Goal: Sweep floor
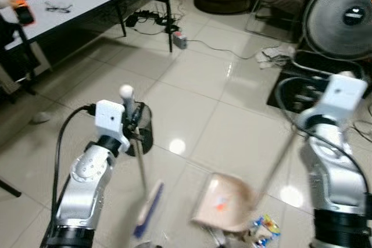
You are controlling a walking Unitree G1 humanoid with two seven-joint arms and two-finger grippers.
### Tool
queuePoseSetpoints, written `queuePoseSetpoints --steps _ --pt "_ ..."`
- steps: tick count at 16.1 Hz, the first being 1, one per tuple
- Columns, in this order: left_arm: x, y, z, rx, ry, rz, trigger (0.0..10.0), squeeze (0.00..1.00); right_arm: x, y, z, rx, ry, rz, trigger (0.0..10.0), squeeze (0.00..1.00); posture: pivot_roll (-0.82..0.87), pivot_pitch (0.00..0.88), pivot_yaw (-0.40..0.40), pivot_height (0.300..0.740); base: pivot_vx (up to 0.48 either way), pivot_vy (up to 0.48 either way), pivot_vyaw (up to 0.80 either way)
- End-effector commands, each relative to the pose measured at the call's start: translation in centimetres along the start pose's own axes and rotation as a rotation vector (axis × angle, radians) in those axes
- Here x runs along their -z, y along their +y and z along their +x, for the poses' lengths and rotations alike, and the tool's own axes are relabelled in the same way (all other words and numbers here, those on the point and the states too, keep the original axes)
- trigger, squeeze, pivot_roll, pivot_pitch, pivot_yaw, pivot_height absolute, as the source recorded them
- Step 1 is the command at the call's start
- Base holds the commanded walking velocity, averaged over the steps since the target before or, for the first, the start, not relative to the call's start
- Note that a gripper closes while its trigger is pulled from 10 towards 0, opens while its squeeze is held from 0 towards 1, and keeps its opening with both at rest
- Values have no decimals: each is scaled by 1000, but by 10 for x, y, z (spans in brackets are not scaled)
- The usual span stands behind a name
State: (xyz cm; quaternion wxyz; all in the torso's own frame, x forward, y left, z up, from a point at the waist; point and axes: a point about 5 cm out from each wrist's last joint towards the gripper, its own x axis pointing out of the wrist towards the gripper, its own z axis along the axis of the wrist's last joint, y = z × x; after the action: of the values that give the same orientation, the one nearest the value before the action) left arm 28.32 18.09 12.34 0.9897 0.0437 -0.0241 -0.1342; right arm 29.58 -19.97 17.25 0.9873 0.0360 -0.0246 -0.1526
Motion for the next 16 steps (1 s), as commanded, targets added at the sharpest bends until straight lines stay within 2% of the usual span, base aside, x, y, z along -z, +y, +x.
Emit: queuePoseSetpoints --steps 1,5,10,12,16 --pt "-6 -4 6 15 -23 -14 10000 0 1 -9 -2 25 3 -17 10000 0 -109 63 45 740 0 0 -800" --pt "-6 -1 7 10 -29 -18 10000 0 10 -2 -10 -3 38 -12 10000 0 -110 62 47 740 0 480 -800" --pt "-6 -1 8 15 -24 -18 10000 0 14 -4 -15 3 55 -10 10000 0 -113 68 52 740 0 480 -800" --pt "-5 -2 9 8 -17 37 10000 0 13 -3 -15 -4 44 -9 10000 0 -114 70 54 740 0 0 -219" --pt "-8 0 15 -44 -26 49 10000 0 9 1 -12 -36 15 -37 10000 0 -113 70 54 740 0 -480 0"
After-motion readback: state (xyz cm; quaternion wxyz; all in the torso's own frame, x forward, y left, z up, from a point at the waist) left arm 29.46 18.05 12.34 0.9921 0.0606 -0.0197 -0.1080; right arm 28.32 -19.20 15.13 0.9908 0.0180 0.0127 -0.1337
